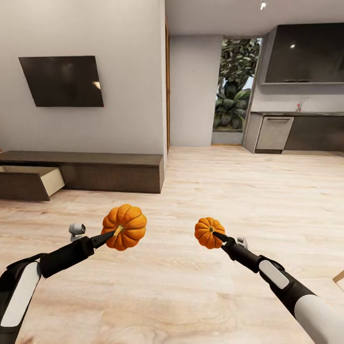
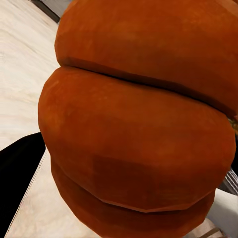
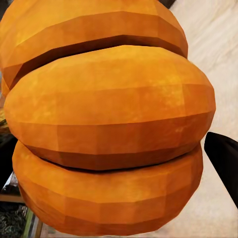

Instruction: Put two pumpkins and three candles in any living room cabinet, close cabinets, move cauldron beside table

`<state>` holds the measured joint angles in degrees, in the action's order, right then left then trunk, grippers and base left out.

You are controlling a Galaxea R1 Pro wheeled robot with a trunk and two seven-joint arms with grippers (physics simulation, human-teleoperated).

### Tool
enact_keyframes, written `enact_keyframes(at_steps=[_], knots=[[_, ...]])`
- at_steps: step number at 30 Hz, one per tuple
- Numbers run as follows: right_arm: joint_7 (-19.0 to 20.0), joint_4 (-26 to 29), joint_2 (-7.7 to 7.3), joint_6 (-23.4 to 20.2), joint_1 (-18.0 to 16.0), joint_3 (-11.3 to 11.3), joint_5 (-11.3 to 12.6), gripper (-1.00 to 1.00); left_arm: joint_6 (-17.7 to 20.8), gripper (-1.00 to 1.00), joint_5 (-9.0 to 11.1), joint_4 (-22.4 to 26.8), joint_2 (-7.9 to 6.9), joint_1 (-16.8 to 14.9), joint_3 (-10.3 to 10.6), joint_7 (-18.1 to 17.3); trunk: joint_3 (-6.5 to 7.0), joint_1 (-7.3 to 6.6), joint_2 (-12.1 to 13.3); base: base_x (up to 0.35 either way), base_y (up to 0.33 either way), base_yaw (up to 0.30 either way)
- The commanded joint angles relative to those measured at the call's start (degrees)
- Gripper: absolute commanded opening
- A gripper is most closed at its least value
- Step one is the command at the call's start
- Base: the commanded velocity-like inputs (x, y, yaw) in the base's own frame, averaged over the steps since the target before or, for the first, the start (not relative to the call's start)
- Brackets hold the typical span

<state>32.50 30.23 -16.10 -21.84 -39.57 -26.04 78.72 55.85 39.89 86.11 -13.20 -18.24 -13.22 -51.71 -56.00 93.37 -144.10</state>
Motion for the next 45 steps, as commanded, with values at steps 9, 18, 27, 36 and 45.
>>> enact_keyframes(at_steps=[9, 18, 27, 36, 45], knots=[[-0.03, -0.04, 0.01, -0.25, -0.07, -0.23, 0.83, -1.0, 0.48, -1.0, 0.63, -1.31, 0.02, -0.04, -0.16, -0.07, -0.05, 0.02, -0.03, 0.318, 0.0, 0.0], [-0.05, -0.09, 0.02, 0.12, -0.07, -0.41, 0.82, -1.0, 0.48, -1.0, 0.63, -1.56, -0.12, -0.04, -0.72, -0.35, -0.05, 0.02, -0.03, 0.318, 0.0, 0.0], [-0.03, -0.17, 0.04, 0.1, -0.07, -0.33, 0.88, -1.0, 0.48, -1.0, 0.63, -1.56, -0.09, -0.04, -0.7, -0.34, -0.05, 0.02, -0.03, 0.318, 0.0, 0.0], [0.02, -0.17, 0.02, 0.03, -0.07, -0.33, 0.91, -1.0, 0.48, -1.0, 0.63, -1.56, -0.07, -0.04, -0.75, -0.31, -0.05, 0.02, -0.03, 0.318, 0.0, 0.0], [0.03, -0.15, 0.02, 0.02, -0.07, -0.25, 0.86, -1.0, 0.48, -1.0, 0.63, -1.58, -0.13, -0.04, -0.97, -0.31, -0.05, 0.02, -0.03, 0.318, 0.0, 0.0]])
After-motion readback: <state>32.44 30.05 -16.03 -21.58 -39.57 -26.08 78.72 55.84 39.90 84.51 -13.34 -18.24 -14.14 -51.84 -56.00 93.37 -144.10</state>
